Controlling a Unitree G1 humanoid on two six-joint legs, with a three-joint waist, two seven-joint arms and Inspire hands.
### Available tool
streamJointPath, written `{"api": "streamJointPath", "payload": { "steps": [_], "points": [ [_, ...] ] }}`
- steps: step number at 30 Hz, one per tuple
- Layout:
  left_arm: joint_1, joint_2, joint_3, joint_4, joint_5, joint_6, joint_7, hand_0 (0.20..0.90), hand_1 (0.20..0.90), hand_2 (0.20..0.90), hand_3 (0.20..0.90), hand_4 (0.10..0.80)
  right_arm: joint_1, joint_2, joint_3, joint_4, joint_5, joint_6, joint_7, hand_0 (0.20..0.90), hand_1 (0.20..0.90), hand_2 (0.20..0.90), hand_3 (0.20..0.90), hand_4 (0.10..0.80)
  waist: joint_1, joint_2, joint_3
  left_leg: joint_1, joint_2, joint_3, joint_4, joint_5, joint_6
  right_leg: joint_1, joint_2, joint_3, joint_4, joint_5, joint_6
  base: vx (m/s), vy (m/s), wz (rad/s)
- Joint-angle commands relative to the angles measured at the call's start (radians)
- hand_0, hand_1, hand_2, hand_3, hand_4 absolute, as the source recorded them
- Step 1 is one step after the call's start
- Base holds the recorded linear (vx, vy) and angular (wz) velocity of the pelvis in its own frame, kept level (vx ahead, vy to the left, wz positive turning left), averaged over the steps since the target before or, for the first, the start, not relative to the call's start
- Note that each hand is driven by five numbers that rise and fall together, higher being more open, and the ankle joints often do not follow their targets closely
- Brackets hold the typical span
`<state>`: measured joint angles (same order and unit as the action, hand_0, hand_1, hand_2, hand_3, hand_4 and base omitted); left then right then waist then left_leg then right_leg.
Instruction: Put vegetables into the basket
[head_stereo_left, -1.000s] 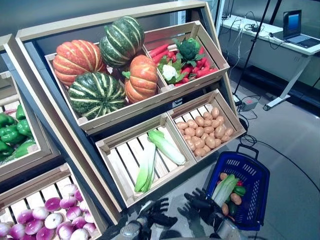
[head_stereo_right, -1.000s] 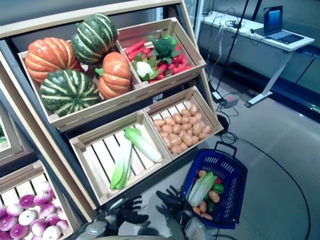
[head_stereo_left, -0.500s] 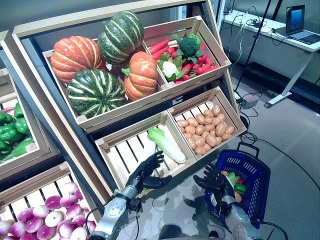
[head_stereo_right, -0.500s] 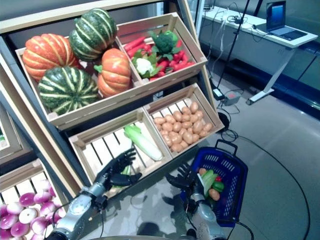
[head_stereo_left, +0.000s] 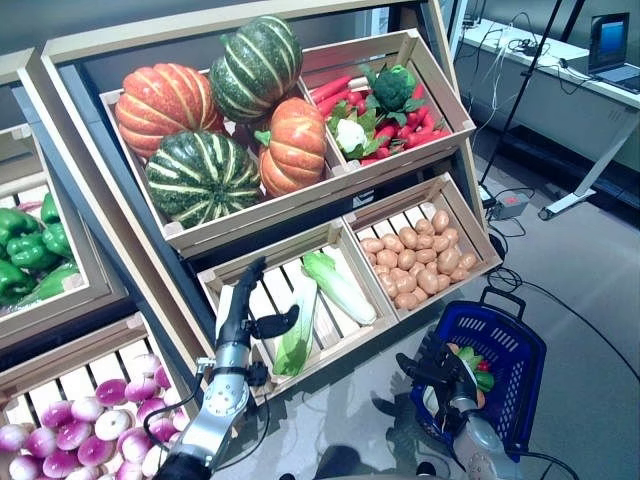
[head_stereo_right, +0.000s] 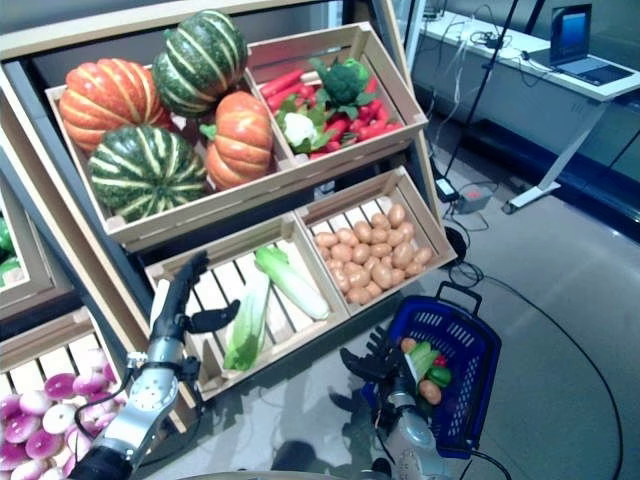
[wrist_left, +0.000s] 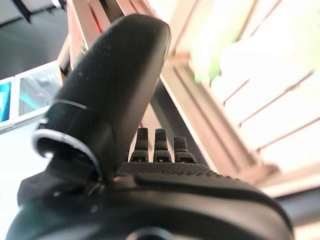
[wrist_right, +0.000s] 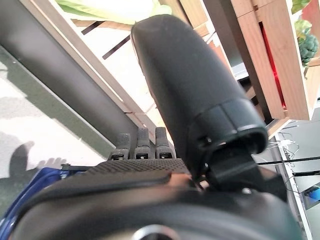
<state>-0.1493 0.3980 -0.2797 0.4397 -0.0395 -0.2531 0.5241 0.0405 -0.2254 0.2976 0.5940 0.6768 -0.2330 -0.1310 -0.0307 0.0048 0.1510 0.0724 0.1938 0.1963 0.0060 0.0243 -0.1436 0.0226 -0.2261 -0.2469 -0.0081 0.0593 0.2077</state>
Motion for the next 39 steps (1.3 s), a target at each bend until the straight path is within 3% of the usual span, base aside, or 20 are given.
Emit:
{"api": "streamJointPath", "payload": {
  "steps": [1, 10, 21, 23, 29, 36, 39],
  "points": [
    [-0.195, -0.003, -0.012, 0.039, 0.066, -0.028, 0.138, 0.900, 0.900, 0.900, 0.900, 0.800, -0.093, 0.001, 0.013, -0.086, 0.012, -0.086, -0.032, 0.900, 0.900, 0.900, 0.900, 0.800, -0.038, -0.024, 0.058, -0.145, 0.010, 0.030, 0.276, -0.103, 0.028, -0.079, -0.006, 0.048, 0.248, -0.132, -0.080, -0.073, 0.019, -0.05],
    [-0.438, 0.050, -0.047, 0.191, 0.022, -0.048, 0.244, 0.900, 0.900, 0.900, 0.900, 0.800, -0.169, -0.074, 0.033, -0.079, 0.029, -0.095, -0.043, 0.900, 0.900, 0.900, 0.900, 0.800, -0.099, -0.039, 0.174, -0.448, 0.083, 0.020, 0.676, -0.267, 0.056, -0.400, -0.064, 0.114, 0.662, -0.255, -0.103, -0.132, 0.073, -0.15],
    [-0.659, 0.108, -0.062, 0.289, 0.001, 0.018, 0.324, 0.900, 0.900, 0.900, 0.900, 0.800, -0.178, -0.127, 0.026, -0.099, 0.032, -0.096, -0.020, 0.900, 0.900, 0.900, 0.900, 0.800, -0.152, -0.058, 0.236, -0.687, 0.103, -0.040, 0.956, -0.381, 0.057, -0.667, -0.095, 0.181, 0.932, -0.337, -0.098, -0.052, 0.043, -0.08],
    [-0.697, 0.132, -0.050, 0.308, -0.018, 0.037, 0.353, 0.900, 0.900, 0.900, 0.900, 0.800, -0.166, -0.141, 0.021, -0.107, 0.047, -0.102, -0.012, 0.900, 0.900, 0.900, 0.900, 0.800, -0.161, -0.062, 0.250, -0.730, 0.116, -0.058, 1.031, -0.428, 0.049, -0.711, -0.097, 0.193, 0.999, -0.381, -0.090, 0.016, 0.002, 0.01],
    [-0.803, 0.187, -0.043, 0.344, -0.051, 0.095, 0.399, 0.900, 0.900, 0.900, 0.900, 0.800, -0.139, -0.162, 0.007, -0.126, 0.072, -0.094, -0.022, 0.900, 0.900, 0.900, 0.900, 0.800, -0.180, -0.075, 0.268, -0.857, 0.145, -0.091, 1.154, -0.456, 0.045, -0.834, -0.105, 0.201, 1.105, -0.405, -0.092, -0.062, -0.045, -0.02],
    [-0.876, 0.216, -0.019, 0.383, -0.026, 0.122, 0.546, 0.900, 0.900, 0.900, 0.900, 0.800, -0.127, -0.157, -0.005, -0.104, 0.101, -0.113, -0.032, 0.900, 0.900, 0.900, 0.900, 0.800, -0.187, -0.083, 0.272, -0.950, 0.153, -0.115, 1.248, -0.480, 0.042, -0.928, -0.109, 0.200, 1.184, -0.417, -0.090, -0.026, -0.057, 0.09],
    [-0.881, 0.213, -0.007, 0.382, -0.038, 0.126, 0.550, 0.900, 0.900, 0.900, 0.900, 0.800, -0.122, -0.152, -0.007, -0.103, 0.100, -0.116, -0.042, 0.900, 0.900, 0.900, 0.900, 0.800, -0.187, -0.084, 0.273, -0.971, 0.149, -0.122, 1.264, -0.484, 0.040, -0.950, -0.105, 0.204, 1.200, -0.418, -0.089, 0.000, -0.031, 0.05]
  ]
}}
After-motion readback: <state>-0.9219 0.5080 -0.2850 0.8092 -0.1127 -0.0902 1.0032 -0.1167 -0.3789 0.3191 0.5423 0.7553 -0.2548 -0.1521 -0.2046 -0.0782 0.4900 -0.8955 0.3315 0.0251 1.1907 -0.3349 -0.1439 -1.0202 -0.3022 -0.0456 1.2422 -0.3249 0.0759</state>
